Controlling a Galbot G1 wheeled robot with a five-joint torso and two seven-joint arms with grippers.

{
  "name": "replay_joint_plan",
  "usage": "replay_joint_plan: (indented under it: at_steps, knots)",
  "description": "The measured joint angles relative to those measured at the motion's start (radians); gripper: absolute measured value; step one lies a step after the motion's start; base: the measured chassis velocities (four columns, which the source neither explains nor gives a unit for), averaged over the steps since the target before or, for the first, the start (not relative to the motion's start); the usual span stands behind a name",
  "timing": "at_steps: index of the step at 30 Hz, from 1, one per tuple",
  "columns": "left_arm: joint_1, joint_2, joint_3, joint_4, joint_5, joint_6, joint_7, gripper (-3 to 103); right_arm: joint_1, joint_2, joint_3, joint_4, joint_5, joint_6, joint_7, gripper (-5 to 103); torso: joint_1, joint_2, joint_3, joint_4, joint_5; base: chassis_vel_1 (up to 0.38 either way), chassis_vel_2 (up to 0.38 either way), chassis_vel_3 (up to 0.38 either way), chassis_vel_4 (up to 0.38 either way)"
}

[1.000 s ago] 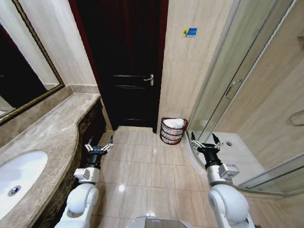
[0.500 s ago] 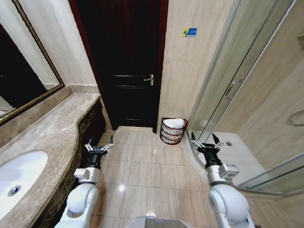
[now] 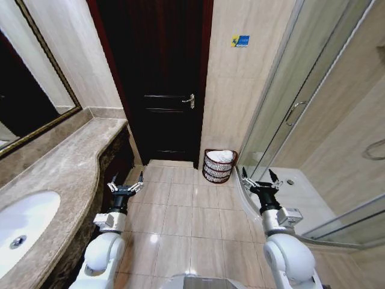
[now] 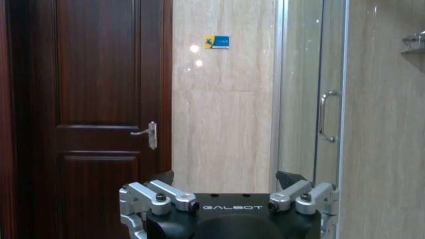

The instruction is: Discard the used towel into the hamper.

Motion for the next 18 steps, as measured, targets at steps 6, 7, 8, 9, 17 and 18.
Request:
replay_joint_plan:
  at_steps: [6, 7, 8, 9, 17, 18]
  knots:
    - [0.000, 0.000, 0.000, 0.000, 0.000, 0.000, 0.000, 100, 0.000, 0.000, 0.000, 0.000, 0.000, 0.000, 0.000, 100, 0.000, 0.000, 0.000, 0.0000, 0.0000, 0.000, 0.000, 0.000, 0.000]
    - [0.000, 0.000, 0.000, 0.000, 0.000, 0.000, 0.000, 100, 0.000, 0.000, 0.000, 0.000, 0.000, 0.000, 0.000, 100, 0.000, 0.000, 0.000, 0.0000, 0.0000, 0.000, 0.000, 0.000, 0.000]
    - [0.000, 0.000, 0.000, 0.000, 0.000, 0.000, 0.000, 100, 0.000, 0.000, 0.000, 0.000, 0.000, 0.000, 0.000, 100, 0.000, 0.000, 0.000, 0.0000, 0.0000, 0.000, 0.000, 0.000, 0.000]
    - [0.000, 0.000, 0.000, 0.000, 0.000, 0.000, 0.000, 100, 0.000, 0.000, 0.000, 0.000, 0.000, 0.000, 0.000, 100, 0.000, 0.000, 0.000, 0.0000, 0.0000, 0.000, 0.000, 0.000, 0.000]
    - [0.000, 0.000, 0.000, 0.000, 0.000, 0.000, 0.000, 100, 0.000, 0.000, 0.000, 0.000, 0.000, 0.000, 0.000, 100, 0.000, 0.000, 0.000, 0.0000, 0.0000, 0.000, 0.000, 0.000, 0.000]
    - [0.000, 0.000, 0.000, 0.000, 0.000, 0.000, 0.000, 100, 0.000, 0.000, 0.000, 0.000, 0.000, 0.000, 0.000, 100, 0.000, 0.000, 0.000, 0.0000, 0.0000, 0.000, 0.000, 0.000, 0.000]
